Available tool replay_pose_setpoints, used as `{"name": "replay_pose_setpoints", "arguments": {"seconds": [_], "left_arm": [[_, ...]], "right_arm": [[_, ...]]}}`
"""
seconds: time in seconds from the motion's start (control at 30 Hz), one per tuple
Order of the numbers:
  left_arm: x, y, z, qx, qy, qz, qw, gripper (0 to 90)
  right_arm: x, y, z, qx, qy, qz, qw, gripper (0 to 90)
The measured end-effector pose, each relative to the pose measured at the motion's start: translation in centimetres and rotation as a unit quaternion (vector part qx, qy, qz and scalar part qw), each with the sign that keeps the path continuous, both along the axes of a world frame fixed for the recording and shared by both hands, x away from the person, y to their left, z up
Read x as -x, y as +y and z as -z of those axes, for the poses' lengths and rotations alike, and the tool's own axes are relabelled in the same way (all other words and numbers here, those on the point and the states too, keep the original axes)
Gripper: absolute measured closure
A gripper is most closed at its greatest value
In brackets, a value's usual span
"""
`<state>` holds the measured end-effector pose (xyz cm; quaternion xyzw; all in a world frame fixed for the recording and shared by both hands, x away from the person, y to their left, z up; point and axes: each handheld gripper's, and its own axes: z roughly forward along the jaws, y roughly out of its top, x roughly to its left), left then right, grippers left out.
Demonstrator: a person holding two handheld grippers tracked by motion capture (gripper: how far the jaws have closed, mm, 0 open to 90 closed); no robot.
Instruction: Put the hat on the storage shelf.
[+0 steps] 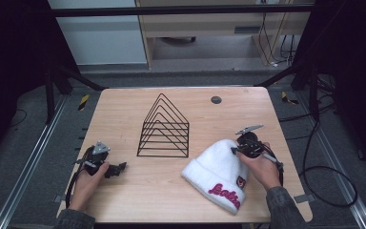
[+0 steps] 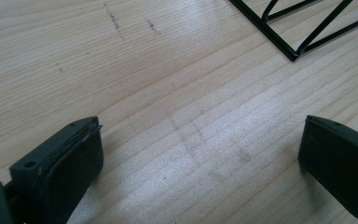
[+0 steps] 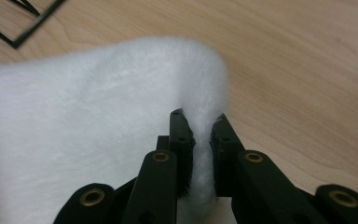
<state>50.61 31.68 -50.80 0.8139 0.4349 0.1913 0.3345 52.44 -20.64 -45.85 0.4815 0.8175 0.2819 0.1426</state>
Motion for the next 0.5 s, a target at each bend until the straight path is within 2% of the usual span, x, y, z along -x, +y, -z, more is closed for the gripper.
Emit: {"name": "replay_pose_setpoints", "arguments": {"seconds": [0.03, 0.13, 0.17, 0.2, 0.23, 0.3, 0.4, 0.47, 0.5], "left_arm": [[0.0, 0.0, 0.0, 0.000, 0.000, 0.000, 1.0000, 0.0], [0.0, 0.0, 0.0, 0.000, 0.000, 0.000, 1.0000, 0.0], [0.0, 0.0, 0.0, 0.000, 0.000, -0.001, 1.0000, 0.0], [0.0, 0.0, 0.0, 0.000, 0.000, 0.000, 1.0000, 0.0], [0.0, 0.0, 0.0, -0.001, 0.000, 0.001, 1.0000, 0.0], [0.0, -0.1, 0.0, -0.001, -0.001, 0.004, 1.0000, 0.0], [0.1, -0.5, -0.3, -0.013, -0.014, 0.000, 0.9998, 2.1], [0.4, -0.6, -0.9, -0.020, -0.037, -0.004, 0.9991, 2.5], [0.5, -0.6, -1.2, -0.016, -0.046, -0.004, 0.9988, 2.6]], "right_arm": [[0.2, 0.0, -0.4, -0.002, -0.007, -0.001, 1.0000, 82.6], [1.5, 0.1, -2.0, -0.015, -0.046, -0.016, 0.9987, 82.8], [1.9, 0.2, -2.5, -0.018, -0.056, -0.019, 0.9981, 82.8], [2.7, 0.4, -3.4, -0.024, -0.077, -0.029, 0.9963, 82.8], [2.7, 0.4, -3.4, -0.024, -0.077, -0.029, 0.9963, 82.8], [3.7, 0.5, -4.3, -0.032, -0.097, -0.035, 0.9941, 82.9], [5.0, 0.9, -5.6, -0.036, -0.121, -0.047, 0.9909, 83.0], [5.7, 1.2, -6.4, -0.039, -0.135, -0.058, 0.9883, 83.0], [6.0, 1.4, -6.8, -0.039, -0.143, -0.063, 0.9869, 83.1]]}}
